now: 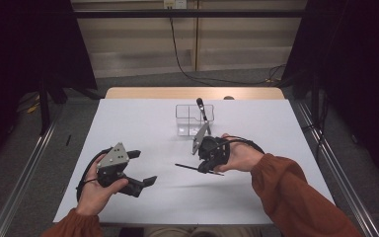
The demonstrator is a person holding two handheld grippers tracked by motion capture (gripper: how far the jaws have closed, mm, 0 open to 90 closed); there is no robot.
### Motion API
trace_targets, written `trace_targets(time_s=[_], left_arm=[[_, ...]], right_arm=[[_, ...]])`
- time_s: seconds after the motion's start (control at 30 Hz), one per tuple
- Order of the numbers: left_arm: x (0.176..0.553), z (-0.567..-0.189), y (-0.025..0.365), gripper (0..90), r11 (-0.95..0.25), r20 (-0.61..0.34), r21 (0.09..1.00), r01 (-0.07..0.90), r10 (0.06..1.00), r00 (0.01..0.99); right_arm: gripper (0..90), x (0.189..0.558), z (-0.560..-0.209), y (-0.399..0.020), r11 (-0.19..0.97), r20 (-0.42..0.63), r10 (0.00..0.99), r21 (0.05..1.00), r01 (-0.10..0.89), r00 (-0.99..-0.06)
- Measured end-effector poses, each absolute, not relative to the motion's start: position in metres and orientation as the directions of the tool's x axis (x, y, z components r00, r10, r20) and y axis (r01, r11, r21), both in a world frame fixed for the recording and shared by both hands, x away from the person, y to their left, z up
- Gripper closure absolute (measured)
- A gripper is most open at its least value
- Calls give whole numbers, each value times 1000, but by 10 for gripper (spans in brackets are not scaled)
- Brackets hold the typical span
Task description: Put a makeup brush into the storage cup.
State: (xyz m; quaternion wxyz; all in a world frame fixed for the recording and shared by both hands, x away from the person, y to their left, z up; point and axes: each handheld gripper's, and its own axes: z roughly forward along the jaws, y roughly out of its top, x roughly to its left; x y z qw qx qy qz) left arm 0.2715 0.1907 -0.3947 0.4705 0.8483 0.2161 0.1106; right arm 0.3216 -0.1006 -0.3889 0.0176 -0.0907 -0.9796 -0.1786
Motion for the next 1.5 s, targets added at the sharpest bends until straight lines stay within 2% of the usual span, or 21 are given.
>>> trace_targets(time_s=[0.2, 0.37, 0.63, 0.77, 1.0, 1.5], left_arm=[[274, -390, 183, 36, -496, -18, 829, 259, 439, 898], [276, -387, 177, 35, -541, 2, 803, 249, 421, 907], [284, -383, 164, 40, -606, -11, 755, 251, 370, 929], [290, -381, 155, 39, -622, -53, 734, 273, 348, 936], [295, -381, 143, 39, -661, -50, 702, 265, 326, 944], [298, -388, 125, 48, -758, -33, 621, 200, 229, 973]], right_arm=[[866, 320, -394, -98, 950, 76, 123, 280, 140, -989], [866, 320, -395, -97, 948, 88, 128, 280, 148, -988], [866, 321, -396, -96, 950, 85, 118, 281, 137, -989], [866, 322, -396, -96, 951, 86, 116, 277, 136, -990], [865, 321, -396, -95, 953, 89, 120, 268, 140, -989], [866, 320, -399, -89, 960, 77, 89, 260, 107, -993]])
